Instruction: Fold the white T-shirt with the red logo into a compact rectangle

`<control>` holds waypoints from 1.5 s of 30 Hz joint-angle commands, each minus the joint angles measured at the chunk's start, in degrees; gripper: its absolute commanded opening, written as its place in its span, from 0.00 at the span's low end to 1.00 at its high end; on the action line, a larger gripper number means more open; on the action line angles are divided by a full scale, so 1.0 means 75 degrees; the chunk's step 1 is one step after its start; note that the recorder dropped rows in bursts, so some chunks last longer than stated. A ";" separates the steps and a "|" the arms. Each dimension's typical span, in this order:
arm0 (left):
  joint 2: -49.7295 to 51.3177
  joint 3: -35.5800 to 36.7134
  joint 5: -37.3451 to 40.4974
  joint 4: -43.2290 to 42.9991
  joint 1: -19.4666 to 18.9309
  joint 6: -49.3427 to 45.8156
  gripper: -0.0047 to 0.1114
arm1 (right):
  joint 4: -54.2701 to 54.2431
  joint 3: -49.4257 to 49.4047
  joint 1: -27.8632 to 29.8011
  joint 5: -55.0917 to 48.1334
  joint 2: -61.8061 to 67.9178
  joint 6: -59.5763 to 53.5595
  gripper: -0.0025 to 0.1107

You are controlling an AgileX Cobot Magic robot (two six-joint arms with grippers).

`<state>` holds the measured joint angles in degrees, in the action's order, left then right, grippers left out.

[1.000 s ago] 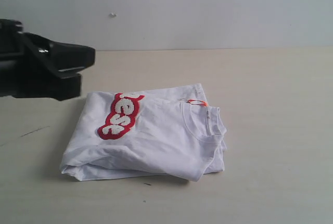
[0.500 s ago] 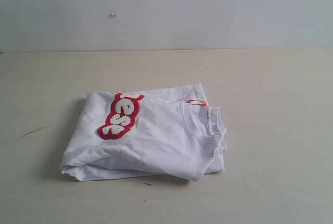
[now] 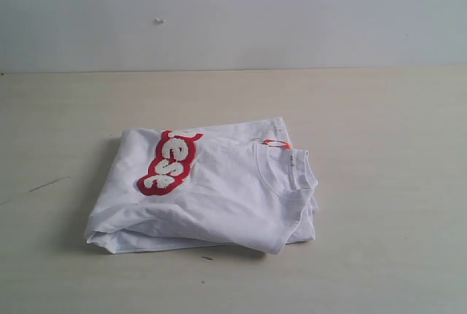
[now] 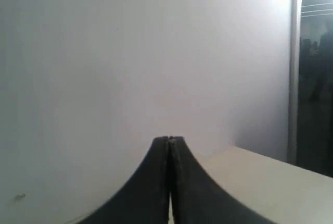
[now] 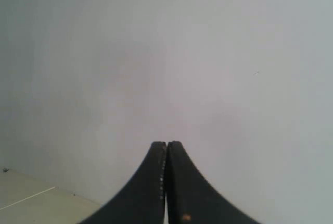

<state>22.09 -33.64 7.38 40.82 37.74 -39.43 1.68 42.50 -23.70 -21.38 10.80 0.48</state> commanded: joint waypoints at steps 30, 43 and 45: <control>-0.2945 0.2591 -0.0382 -0.4579 -0.4351 0.5740 0.04 | 0.0032 -0.0052 0.0012 0.0012 -0.0007 -0.0064 0.02; -0.2945 0.4457 -0.2404 -0.5012 -0.4351 0.5715 0.04 | 0.0032 -0.0052 0.0012 0.0012 -0.0007 -0.0064 0.02; -0.2945 0.4486 -0.2578 -0.5012 -0.4351 0.5677 0.04 | 0.0032 -0.0052 0.0012 0.0012 -0.0007 -0.0064 0.02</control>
<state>0.26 -1.09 -8.50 3.65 5.31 3.24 1.68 42.50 -23.70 -21.48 10.80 0.38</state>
